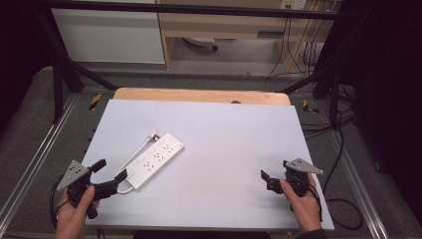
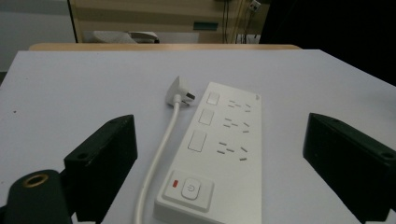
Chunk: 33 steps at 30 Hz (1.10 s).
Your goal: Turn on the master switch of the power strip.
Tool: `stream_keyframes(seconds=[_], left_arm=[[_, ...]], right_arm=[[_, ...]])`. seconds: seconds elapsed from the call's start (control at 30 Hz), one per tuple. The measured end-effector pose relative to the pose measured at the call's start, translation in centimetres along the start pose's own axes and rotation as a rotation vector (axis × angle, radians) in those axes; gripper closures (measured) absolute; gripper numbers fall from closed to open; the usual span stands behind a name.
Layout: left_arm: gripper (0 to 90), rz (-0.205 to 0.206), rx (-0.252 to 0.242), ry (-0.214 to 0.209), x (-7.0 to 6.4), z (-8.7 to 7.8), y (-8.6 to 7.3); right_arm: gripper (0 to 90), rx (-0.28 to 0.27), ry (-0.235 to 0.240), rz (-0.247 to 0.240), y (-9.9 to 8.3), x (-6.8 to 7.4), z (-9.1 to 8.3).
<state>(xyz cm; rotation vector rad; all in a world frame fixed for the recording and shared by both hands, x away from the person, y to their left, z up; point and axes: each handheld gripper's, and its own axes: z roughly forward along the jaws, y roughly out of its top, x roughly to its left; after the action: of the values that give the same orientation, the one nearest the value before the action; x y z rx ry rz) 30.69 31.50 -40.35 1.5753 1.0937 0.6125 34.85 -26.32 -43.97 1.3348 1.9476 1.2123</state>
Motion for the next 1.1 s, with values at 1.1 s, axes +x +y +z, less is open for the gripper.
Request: stream_keyframes(seconds=[1.1], left_arm=[[7.8, 0.008, -0.065, 0.018, -1.3, -0.3, 1.8]], right_arm=[[4.6, 0.001, -0.009, -0.016, 0.2, 0.3, 0.1]])
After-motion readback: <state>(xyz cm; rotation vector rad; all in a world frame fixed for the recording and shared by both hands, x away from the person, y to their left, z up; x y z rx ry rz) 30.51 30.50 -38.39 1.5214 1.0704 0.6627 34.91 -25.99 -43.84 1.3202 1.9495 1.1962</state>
